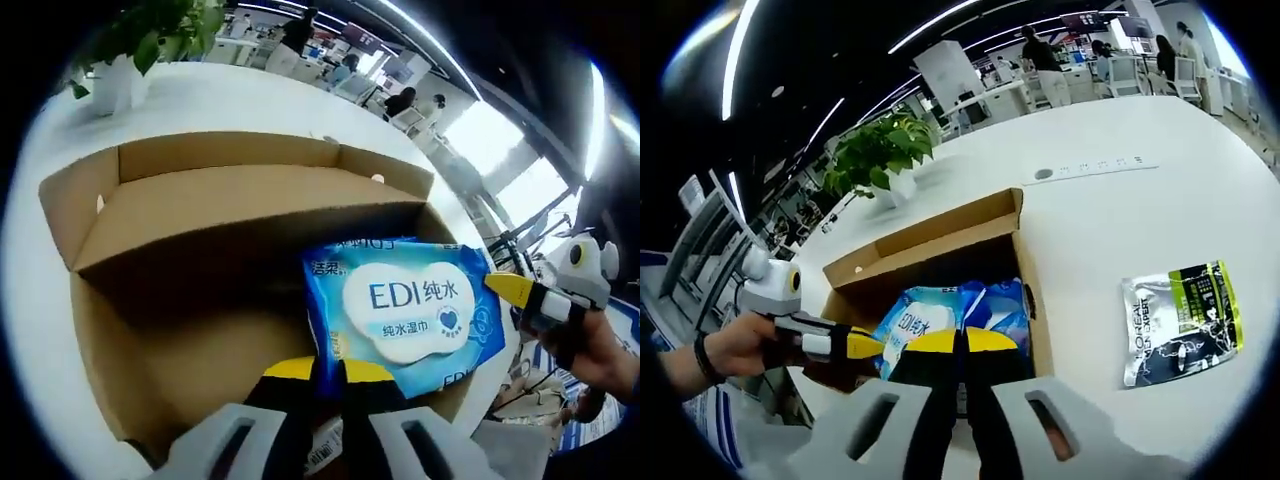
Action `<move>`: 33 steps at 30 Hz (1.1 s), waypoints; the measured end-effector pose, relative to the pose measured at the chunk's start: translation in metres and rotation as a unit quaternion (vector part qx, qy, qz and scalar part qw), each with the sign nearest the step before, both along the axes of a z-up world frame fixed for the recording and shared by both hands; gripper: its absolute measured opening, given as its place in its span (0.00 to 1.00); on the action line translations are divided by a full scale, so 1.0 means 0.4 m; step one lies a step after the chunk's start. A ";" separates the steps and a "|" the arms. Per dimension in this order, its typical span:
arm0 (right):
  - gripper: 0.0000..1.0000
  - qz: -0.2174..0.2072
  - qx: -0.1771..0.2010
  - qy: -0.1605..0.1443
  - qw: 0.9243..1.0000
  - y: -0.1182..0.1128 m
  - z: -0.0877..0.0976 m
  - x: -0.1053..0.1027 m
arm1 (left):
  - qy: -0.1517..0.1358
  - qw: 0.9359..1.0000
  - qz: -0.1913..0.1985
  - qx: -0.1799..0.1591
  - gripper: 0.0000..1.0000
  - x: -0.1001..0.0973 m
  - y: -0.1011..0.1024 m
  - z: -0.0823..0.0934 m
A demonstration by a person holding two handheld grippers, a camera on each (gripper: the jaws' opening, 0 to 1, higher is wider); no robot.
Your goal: Operate the shoe box by opening the lid, removing the specified soft item, and placing it in the target area until the item is outside and the box remains undamaged.
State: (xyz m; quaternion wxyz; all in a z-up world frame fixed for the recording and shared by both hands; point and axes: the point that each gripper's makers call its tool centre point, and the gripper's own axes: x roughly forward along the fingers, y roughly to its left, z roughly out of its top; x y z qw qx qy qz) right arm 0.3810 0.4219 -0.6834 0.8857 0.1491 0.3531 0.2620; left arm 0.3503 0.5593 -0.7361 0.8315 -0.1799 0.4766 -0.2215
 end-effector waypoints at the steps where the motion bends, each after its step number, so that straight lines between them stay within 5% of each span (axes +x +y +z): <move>1: 0.00 -0.002 0.001 0.000 1.000 -0.001 0.000 -0.001 | -0.001 1.000 0.002 -0.003 0.07 0.000 0.001 0.005; 22: 0.00 -0.014 0.029 -0.014 0.999 0.008 0.037 -0.022 | -0.060 0.998 0.034 -0.005 0.03 -0.008 0.025 0.116; 33: 0.01 -0.026 0.038 -0.001 0.999 -0.016 0.025 -0.052 | -0.066 0.998 0.020 -0.002 0.03 -0.040 0.002 0.125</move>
